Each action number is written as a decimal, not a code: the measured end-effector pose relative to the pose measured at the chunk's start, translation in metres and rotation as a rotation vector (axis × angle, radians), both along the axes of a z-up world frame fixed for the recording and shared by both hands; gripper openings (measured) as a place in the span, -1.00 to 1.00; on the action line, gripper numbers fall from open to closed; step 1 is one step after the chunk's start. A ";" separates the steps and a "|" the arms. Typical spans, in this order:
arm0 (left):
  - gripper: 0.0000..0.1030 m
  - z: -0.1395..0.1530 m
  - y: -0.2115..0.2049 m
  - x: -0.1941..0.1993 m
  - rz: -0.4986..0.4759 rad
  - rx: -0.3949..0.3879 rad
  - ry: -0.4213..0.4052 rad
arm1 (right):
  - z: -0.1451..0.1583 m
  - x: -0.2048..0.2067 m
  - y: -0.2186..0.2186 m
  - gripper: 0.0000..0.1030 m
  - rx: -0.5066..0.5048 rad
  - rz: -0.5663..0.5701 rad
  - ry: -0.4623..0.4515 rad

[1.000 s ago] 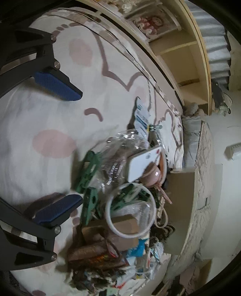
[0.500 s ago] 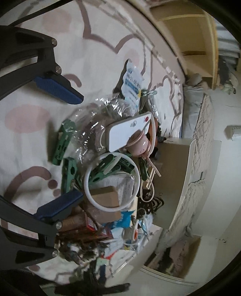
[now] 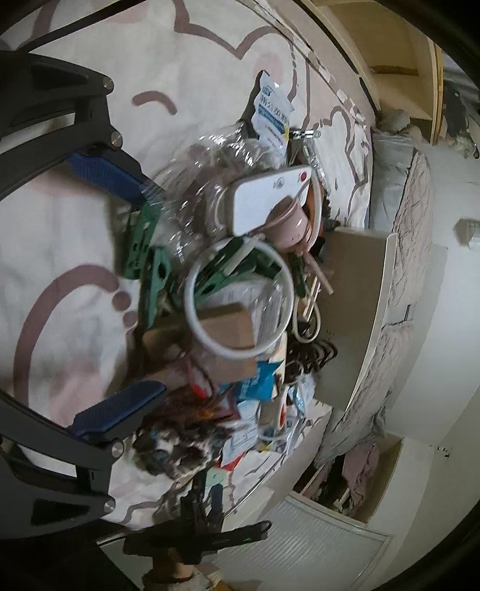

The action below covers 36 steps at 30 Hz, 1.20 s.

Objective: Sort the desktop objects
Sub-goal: 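Lower right tool over mint-green tape measure while left tool lowers over green clothespins, then close the right gripper on the tape measure while the left gripper closes on a clothespin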

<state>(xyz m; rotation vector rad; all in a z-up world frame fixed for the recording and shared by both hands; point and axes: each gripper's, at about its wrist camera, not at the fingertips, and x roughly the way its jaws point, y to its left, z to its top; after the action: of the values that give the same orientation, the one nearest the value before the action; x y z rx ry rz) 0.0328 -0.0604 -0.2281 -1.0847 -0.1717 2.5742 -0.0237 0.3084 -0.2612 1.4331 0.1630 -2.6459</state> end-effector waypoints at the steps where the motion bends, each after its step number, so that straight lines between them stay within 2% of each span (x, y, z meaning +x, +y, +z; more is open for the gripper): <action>1: 0.83 -0.001 0.001 0.001 0.002 -0.001 -0.006 | 0.000 0.000 0.000 1.00 -0.001 0.000 -0.002; 3: 0.82 -0.003 0.002 0.003 0.009 -0.013 -0.020 | -0.001 -0.001 0.001 1.00 -0.006 -0.001 -0.006; 7: 0.66 -0.007 0.000 0.001 0.043 -0.039 -0.025 | -0.001 -0.003 0.001 1.00 -0.015 -0.006 -0.013; 11: 0.62 -0.008 -0.003 -0.001 0.097 -0.051 -0.026 | -0.002 -0.007 0.002 1.00 -0.025 -0.009 -0.041; 13: 0.48 -0.010 -0.004 -0.002 0.125 -0.068 -0.024 | -0.002 -0.008 0.002 1.00 -0.030 -0.011 -0.061; 19: 0.35 -0.013 -0.011 -0.002 0.160 -0.090 -0.018 | 0.002 -0.011 -0.004 1.00 0.005 0.018 -0.068; 21: 0.35 -0.014 -0.009 -0.002 0.155 -0.108 -0.008 | 0.004 -0.010 -0.008 0.87 0.009 0.048 -0.058; 25: 0.35 -0.016 -0.006 -0.001 0.144 -0.143 0.010 | 0.008 -0.006 -0.017 0.48 0.020 0.115 -0.035; 29: 0.35 -0.016 -0.005 -0.002 0.145 -0.141 0.008 | 0.010 -0.006 -0.023 0.15 0.025 0.157 -0.033; 31: 0.32 -0.015 -0.005 -0.002 0.149 -0.141 0.007 | 0.011 -0.005 -0.025 0.06 0.023 0.165 -0.034; 36: 0.14 -0.015 -0.006 -0.001 0.156 -0.156 0.006 | 0.012 -0.007 -0.023 0.06 0.010 0.163 -0.042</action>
<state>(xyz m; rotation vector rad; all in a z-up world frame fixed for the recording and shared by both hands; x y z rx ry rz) 0.0320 -0.0667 -0.2426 -1.1599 -0.0570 2.7684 -0.0307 0.2852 -0.2488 1.4120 0.2770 -2.4867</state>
